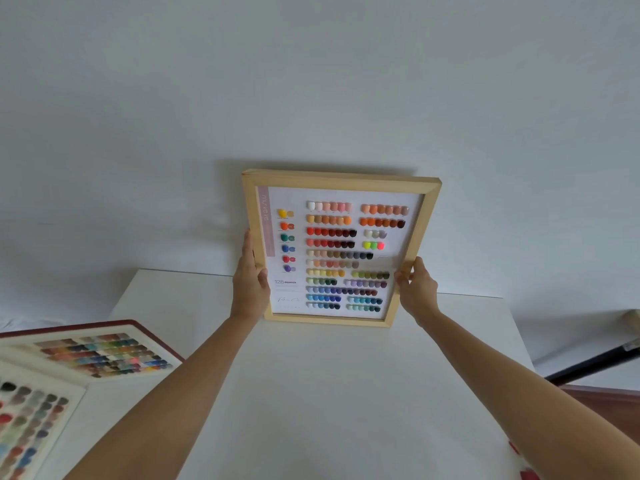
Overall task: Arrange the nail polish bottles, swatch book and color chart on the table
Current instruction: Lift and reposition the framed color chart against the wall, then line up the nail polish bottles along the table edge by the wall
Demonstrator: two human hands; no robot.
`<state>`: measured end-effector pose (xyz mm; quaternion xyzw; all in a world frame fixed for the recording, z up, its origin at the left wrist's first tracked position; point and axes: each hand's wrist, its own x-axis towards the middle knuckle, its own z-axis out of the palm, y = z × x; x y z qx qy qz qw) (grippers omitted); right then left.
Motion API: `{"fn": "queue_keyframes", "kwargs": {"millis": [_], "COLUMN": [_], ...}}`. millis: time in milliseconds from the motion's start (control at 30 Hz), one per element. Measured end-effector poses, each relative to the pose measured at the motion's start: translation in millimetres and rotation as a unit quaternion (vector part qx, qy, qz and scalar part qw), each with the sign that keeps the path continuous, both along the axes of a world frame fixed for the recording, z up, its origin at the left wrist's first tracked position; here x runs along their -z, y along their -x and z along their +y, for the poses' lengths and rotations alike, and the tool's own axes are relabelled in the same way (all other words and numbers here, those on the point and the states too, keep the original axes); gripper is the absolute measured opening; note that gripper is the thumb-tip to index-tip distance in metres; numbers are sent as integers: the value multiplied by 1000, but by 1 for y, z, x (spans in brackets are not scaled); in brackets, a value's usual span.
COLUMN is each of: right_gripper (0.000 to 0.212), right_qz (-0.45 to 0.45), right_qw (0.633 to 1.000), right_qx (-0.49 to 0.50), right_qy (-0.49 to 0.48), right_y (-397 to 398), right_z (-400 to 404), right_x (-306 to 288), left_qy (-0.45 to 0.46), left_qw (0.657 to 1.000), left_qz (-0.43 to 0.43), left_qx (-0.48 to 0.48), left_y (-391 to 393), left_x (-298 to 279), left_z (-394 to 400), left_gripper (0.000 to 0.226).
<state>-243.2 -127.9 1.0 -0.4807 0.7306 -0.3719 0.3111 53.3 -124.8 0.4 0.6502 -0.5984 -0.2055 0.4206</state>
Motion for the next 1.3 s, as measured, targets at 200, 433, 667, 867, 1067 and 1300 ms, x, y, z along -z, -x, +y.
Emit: {"fn": "queue_keyframes", "kwargs": {"millis": [200, 433, 667, 867, 1067, 1300], "right_gripper": [48, 54, 29, 18, 19, 24], "right_qz": [-3, 50, 63, 117, 123, 104], "right_qw": [999, 997, 994, 985, 979, 986], "right_qx": [-31, -23, 22, 7, -24, -40], "right_qy": [-39, -55, -86, -130, -159, -127], "right_y": [1, 41, 130, 212, 274, 303], "right_z": [15, 67, 151, 226, 275, 284], "right_x": [-14, -34, -42, -26, 13, 45], "left_qy": [-11, 92, 117, 53, 0, -64], "left_qw": [1000, 996, 978, 958, 941, 918], "left_qz": [-5, -2, -46, -68, -68, -125], "left_qx": [8, 2, 164, 274, 333, 370], "left_y": [4, 40, 113, 192, 284, 373], "left_x": [-5, -8, 11, 35, 60, 67], "left_z": [5, 40, 100, 153, 200, 220], "left_gripper": [85, 80, 62, 50, 36, 32]}}
